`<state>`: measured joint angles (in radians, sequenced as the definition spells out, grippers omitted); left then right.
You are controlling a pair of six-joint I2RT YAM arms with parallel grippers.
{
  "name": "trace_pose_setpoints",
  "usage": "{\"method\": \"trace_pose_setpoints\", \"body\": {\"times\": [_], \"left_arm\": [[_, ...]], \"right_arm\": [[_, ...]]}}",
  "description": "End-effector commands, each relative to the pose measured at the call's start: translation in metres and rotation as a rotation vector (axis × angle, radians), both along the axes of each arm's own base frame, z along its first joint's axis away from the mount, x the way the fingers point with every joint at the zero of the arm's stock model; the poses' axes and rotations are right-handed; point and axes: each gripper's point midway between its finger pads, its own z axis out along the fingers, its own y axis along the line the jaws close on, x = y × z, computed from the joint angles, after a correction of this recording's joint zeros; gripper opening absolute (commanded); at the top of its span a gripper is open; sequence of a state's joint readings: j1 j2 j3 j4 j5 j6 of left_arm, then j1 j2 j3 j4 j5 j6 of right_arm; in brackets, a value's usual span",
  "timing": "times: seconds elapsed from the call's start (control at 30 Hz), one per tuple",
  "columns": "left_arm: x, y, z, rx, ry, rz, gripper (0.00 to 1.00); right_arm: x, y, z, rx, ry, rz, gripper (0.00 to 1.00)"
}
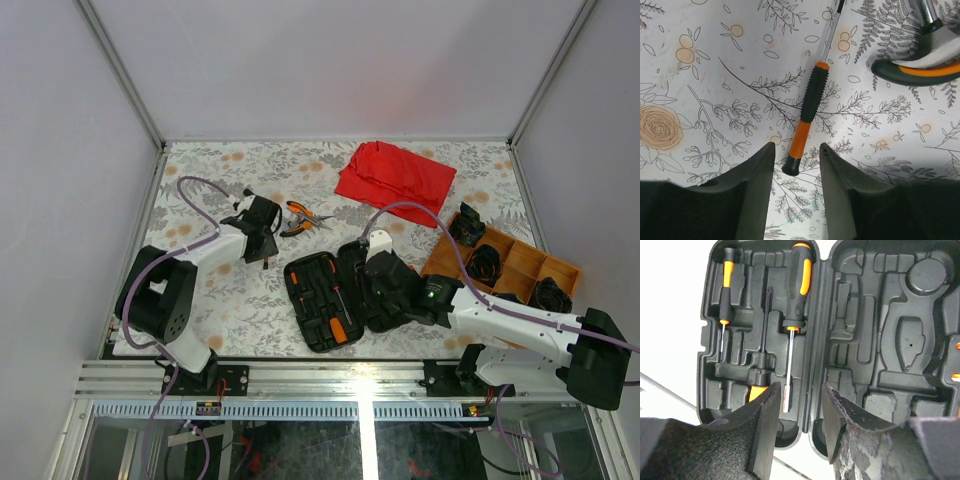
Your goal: Sort the tools into containers
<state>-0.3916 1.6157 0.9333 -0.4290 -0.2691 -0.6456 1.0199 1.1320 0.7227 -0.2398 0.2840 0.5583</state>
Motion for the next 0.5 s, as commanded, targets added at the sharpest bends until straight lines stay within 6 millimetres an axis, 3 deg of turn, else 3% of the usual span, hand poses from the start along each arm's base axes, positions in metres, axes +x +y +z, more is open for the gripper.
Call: {"method": "trace_pose_setpoints", "body": {"times": [0.0,0.17,0.47], "left_arm": [[0.006,0.007,-0.005,0.054,0.014,0.002,0.39],[0.006,0.002,-0.017,0.041,0.041,-0.012,0.32],[-0.001,0.001,-0.019,0.025,0.051,-0.018,0.04]], "right_arm": [[0.001,0.01,0.005,0.056,0.005,0.008,0.46],[-0.001,0.01,0.004,0.057,0.015,0.014,0.45],[0.0,0.011,0.008,0.062,0.011,0.007,0.45]]}}
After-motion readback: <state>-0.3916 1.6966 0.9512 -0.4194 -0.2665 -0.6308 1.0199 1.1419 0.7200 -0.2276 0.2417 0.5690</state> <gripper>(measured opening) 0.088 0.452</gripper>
